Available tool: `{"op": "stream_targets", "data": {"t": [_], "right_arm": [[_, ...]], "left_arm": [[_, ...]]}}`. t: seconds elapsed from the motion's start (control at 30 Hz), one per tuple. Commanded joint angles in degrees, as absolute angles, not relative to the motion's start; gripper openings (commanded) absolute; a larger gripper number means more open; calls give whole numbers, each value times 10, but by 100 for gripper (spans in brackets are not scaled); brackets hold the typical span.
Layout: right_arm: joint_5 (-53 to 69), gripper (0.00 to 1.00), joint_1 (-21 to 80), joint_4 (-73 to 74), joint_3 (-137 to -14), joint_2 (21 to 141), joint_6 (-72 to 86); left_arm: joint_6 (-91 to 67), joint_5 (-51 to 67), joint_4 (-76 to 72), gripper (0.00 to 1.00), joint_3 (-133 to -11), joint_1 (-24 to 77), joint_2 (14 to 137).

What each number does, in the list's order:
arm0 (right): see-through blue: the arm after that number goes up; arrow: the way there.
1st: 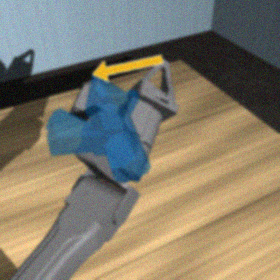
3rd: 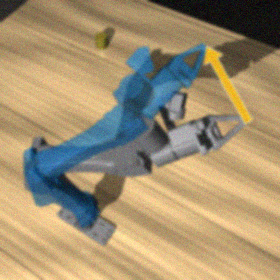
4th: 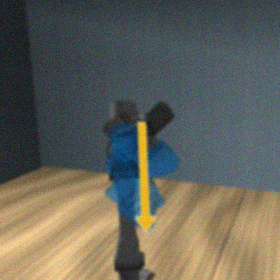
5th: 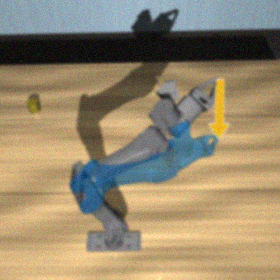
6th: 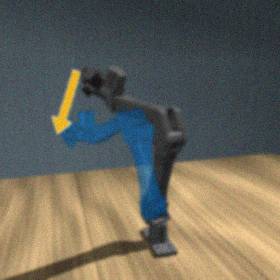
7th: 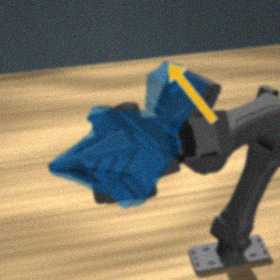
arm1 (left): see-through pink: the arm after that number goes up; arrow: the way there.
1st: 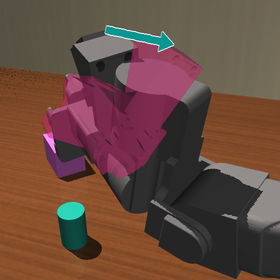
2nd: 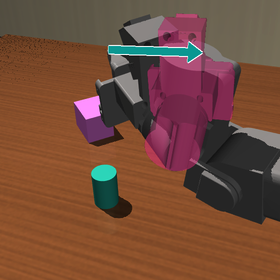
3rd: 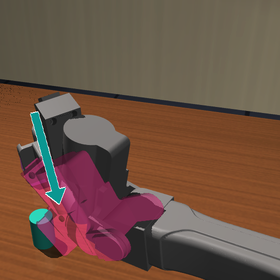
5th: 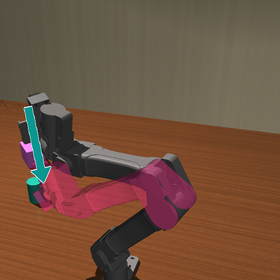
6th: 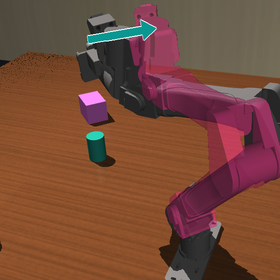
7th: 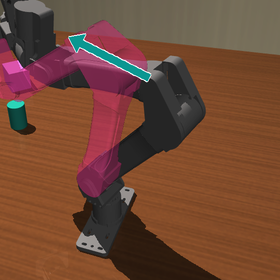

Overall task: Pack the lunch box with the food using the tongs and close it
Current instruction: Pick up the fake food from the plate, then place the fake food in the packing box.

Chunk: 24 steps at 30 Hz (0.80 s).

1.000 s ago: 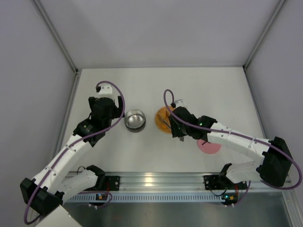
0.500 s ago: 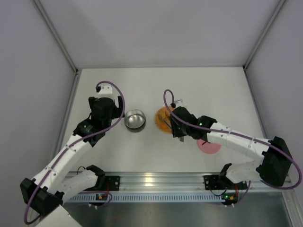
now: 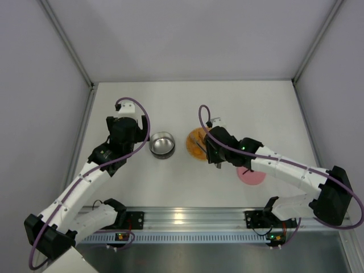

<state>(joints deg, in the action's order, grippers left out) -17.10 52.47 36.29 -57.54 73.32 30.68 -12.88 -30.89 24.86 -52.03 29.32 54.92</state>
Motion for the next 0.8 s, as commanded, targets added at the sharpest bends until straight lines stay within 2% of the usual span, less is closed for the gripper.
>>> {"op": "stream_targets", "data": {"t": [0.0,0.4,0.77], "right_arm": [[-195,19,537,376,-622,700,314],[-196,17,588,387,-671,700,317],[-217,18,683,387,-764,786,321]], "left_arm": [[-124,-311,244,99,-540,294,546],[-124,-313,245,99,-540,294,547],[-124,-314,246,99,-540,294,546]]}}
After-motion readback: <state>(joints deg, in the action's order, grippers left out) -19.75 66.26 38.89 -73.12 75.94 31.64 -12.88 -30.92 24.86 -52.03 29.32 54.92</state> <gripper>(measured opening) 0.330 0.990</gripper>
